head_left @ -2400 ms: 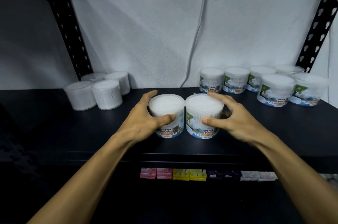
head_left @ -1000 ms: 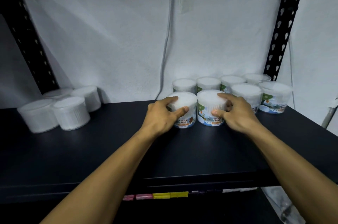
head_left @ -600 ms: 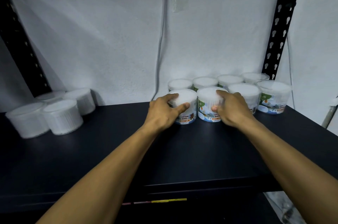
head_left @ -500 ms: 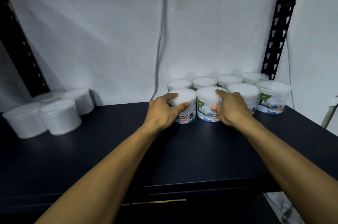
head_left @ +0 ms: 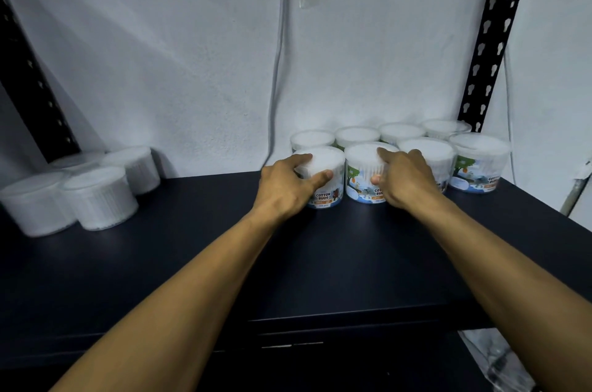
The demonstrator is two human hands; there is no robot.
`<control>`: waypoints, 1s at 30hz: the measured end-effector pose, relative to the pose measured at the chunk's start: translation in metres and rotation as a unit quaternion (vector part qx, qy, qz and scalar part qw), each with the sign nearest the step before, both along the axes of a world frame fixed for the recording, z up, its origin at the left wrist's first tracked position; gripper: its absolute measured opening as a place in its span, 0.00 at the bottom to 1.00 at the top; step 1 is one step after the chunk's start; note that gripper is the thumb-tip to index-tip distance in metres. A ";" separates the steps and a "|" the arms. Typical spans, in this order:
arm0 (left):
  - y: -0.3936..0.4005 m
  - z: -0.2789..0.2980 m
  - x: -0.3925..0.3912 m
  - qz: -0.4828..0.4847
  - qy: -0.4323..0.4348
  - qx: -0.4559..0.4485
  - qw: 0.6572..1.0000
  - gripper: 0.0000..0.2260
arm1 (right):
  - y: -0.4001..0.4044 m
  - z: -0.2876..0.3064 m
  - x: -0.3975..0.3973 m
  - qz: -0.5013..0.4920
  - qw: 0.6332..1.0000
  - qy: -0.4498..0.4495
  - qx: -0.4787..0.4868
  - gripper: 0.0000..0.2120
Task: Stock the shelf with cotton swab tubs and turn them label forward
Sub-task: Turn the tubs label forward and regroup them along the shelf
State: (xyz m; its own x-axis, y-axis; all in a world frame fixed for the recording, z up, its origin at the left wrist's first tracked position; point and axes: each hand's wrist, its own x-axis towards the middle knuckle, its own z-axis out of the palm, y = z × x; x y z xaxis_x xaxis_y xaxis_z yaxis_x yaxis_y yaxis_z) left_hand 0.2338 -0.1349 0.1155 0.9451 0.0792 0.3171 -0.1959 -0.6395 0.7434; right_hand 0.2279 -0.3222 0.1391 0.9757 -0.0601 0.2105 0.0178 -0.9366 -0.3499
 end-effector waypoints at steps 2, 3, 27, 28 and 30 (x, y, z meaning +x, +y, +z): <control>0.000 0.000 0.000 0.001 -0.001 0.001 1.000 0.28 | 0.000 0.001 -0.001 -0.001 1.000 0.003 -0.003 0.25; 0.000 0.000 -0.001 0.002 -0.001 0.000 1.000 0.28 | 0.000 0.002 -0.001 -0.001 1.000 0.005 -0.003 0.25; 0.003 -0.008 0.005 0.018 -0.002 0.102 0.995 0.36 | -0.007 -0.019 0.007 0.024 0.996 -0.067 -0.058 0.30; 0.004 -0.007 0.004 0.019 -0.001 0.112 0.993 0.37 | -0.008 -0.019 0.005 0.028 0.994 -0.077 -0.074 0.30; 0.008 -0.003 0.001 0.029 -0.004 0.134 0.991 0.37 | -0.011 -0.016 0.002 0.025 0.989 -0.093 -0.109 0.30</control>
